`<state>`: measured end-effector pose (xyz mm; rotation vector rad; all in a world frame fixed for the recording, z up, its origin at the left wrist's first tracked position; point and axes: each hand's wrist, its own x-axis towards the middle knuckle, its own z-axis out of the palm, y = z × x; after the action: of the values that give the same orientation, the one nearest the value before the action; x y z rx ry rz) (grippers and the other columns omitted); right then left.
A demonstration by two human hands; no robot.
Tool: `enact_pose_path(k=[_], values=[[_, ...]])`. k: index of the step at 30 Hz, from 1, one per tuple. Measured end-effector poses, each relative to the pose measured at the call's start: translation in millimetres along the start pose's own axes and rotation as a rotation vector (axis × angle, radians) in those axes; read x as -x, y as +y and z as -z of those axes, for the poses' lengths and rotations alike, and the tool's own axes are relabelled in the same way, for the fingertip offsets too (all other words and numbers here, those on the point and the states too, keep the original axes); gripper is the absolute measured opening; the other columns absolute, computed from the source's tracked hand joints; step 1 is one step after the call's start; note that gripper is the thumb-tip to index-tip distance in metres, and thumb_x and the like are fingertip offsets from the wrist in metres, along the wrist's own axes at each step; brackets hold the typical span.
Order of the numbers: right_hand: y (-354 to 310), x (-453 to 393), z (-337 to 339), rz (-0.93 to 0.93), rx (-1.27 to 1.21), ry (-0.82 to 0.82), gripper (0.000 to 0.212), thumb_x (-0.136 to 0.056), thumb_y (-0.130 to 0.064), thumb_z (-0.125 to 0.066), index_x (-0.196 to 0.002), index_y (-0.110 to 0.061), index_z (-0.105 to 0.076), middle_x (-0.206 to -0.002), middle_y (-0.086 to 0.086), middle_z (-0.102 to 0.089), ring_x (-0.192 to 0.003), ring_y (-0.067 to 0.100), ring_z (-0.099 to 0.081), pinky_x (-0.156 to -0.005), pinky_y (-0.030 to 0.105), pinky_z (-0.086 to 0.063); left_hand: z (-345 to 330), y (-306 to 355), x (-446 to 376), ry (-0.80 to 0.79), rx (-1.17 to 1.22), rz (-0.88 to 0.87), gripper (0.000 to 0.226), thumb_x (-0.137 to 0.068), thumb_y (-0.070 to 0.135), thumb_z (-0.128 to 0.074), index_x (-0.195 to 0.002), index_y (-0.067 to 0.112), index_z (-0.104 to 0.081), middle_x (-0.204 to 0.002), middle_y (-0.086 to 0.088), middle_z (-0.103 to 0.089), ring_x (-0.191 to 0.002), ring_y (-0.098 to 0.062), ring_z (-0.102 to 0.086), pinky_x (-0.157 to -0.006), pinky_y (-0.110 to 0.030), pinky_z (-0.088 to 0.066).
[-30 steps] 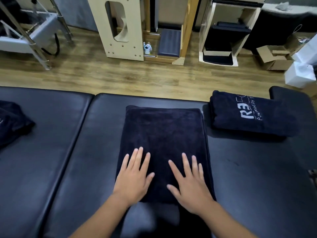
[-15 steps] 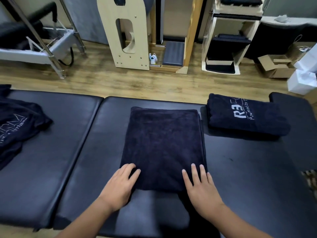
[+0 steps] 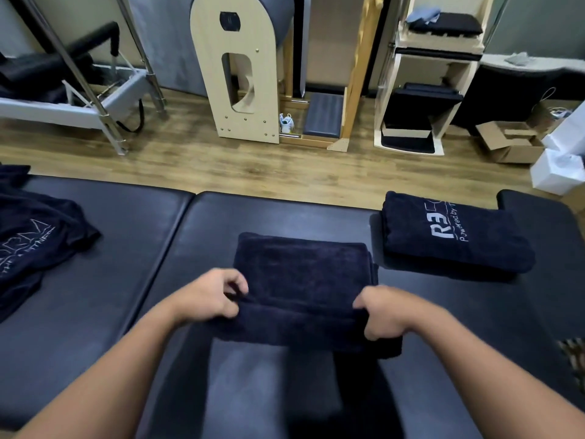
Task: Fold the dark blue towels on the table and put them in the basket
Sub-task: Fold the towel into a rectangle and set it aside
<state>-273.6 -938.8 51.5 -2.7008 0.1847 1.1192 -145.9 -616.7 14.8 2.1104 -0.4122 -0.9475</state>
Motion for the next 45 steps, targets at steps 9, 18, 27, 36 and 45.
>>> enact_pose_path(k=[9,18,27,36,45], values=[[28.1,-96.1,55.2,-0.255,-0.284,0.58,0.025,-0.081,-0.02,-0.057,-0.106,-0.024,-0.054,-0.1,0.004,-0.06,-0.088,0.032,-0.056,-0.073,0.038,-0.051,21.7,32.3,-85.1,0.906,-0.111,-0.152,0.021,-0.094,0.025,-0.069,-0.111,0.013,-0.065,-0.111,0.0,-0.065,-0.096,-0.017,-0.06,-0.09,-0.026,-0.042],[-8.5,-110.1,-19.2,-0.159,-0.049,0.503,0.067,-0.093,-0.063,-0.043,-0.152,-0.036,-0.03,-0.155,0.012,-0.027,-0.138,0.041,-0.029,-0.097,0.058,-0.042,-30.0,-25.6,-85.9,0.12,-1.025,-0.17,0.079,-0.089,0.077,0.01,-0.16,0.042,0.005,-0.168,0.004,0.017,-0.154,-0.017,0.019,-0.123,-0.059,0.0],[-17.2,-112.8,-20.1,-0.291,-0.059,0.342,0.082,-0.095,-0.073,-0.028,-0.159,-0.035,0.005,-0.169,0.007,0.004,-0.15,0.048,0.007,-0.114,0.07,-0.008,-17.5,-19.6,-99.0,0.215,-0.899,-0.151,0.065,-0.097,0.063,-0.015,-0.157,0.041,-0.027,-0.17,0.006,0.003,-0.156,-0.013,0.009,-0.12,-0.054,-0.026],[-39.6,-79.4,-33.0,-0.36,-0.145,0.387,0.072,-0.097,-0.064,-0.035,-0.158,-0.038,-0.006,-0.166,0.006,-0.011,-0.136,0.038,-0.028,-0.094,0.056,-0.044,-36.4,5.7,-86.8,0.323,-0.354,0.278,0.065,-0.092,0.055,-0.057,-0.152,0.051,-0.031,-0.145,-0.01,-0.041,-0.124,-0.036,-0.054,-0.103,-0.042,-0.043],[-12.1,-34.0,-60.3,-0.466,-0.195,0.336,0.079,-0.093,-0.061,-0.039,-0.159,-0.029,-0.008,-0.167,0.011,-0.009,-0.139,0.044,-0.023,-0.104,0.063,-0.031,-67.6,37.1,-86.7,0.21,-0.362,0.155,0.07,-0.082,0.051,-0.073,-0.146,0.046,-0.045,-0.128,0.002,-0.052,-0.121,-0.024,-0.056,-0.097,-0.037,-0.046]])
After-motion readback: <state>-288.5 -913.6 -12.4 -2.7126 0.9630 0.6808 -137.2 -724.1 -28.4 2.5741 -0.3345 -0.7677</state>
